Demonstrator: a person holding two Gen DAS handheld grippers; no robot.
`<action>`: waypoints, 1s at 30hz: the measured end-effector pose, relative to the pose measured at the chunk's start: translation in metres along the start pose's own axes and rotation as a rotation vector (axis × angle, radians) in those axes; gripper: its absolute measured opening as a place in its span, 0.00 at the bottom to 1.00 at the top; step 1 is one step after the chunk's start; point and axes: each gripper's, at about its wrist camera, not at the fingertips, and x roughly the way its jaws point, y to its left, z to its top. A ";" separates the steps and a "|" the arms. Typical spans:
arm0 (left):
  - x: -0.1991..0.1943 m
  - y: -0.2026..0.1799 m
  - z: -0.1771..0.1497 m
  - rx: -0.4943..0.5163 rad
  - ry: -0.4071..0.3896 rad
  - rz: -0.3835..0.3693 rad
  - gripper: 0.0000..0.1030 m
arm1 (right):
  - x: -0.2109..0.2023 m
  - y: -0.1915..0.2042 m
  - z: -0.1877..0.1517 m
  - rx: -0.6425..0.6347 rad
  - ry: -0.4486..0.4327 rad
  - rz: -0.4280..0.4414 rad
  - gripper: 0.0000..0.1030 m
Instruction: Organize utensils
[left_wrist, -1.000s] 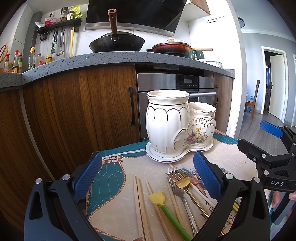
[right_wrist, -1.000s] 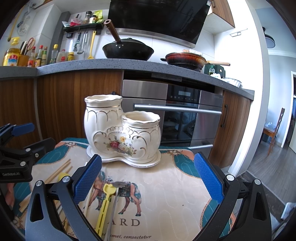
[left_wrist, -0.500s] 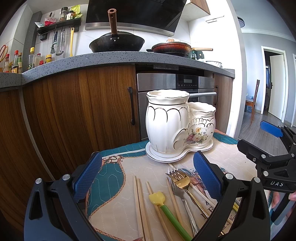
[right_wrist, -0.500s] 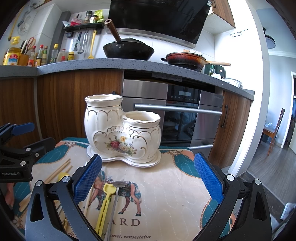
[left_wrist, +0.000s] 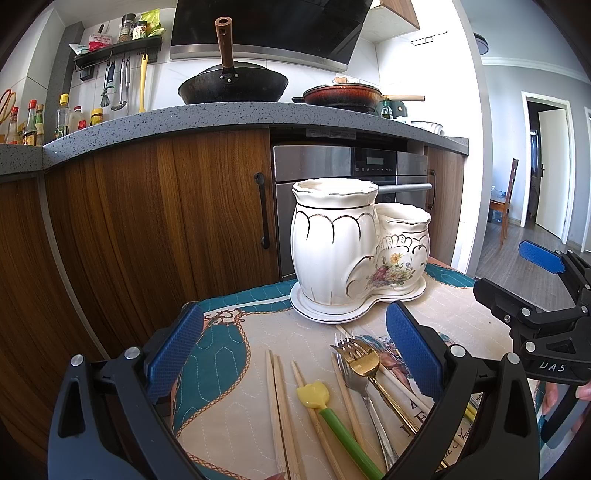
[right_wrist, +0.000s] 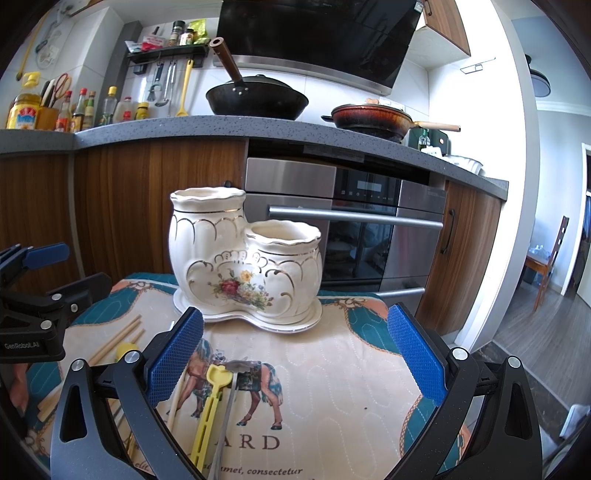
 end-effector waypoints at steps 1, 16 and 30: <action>0.000 0.000 0.000 0.000 0.001 0.000 0.95 | 0.000 0.000 0.000 0.000 0.001 0.000 0.96; 0.000 0.000 0.000 -0.001 0.002 0.000 0.95 | 0.000 0.001 0.000 -0.001 0.003 0.000 0.96; -0.001 0.007 -0.004 -0.043 0.013 -0.015 0.95 | 0.005 -0.025 -0.005 0.125 0.040 -0.062 0.96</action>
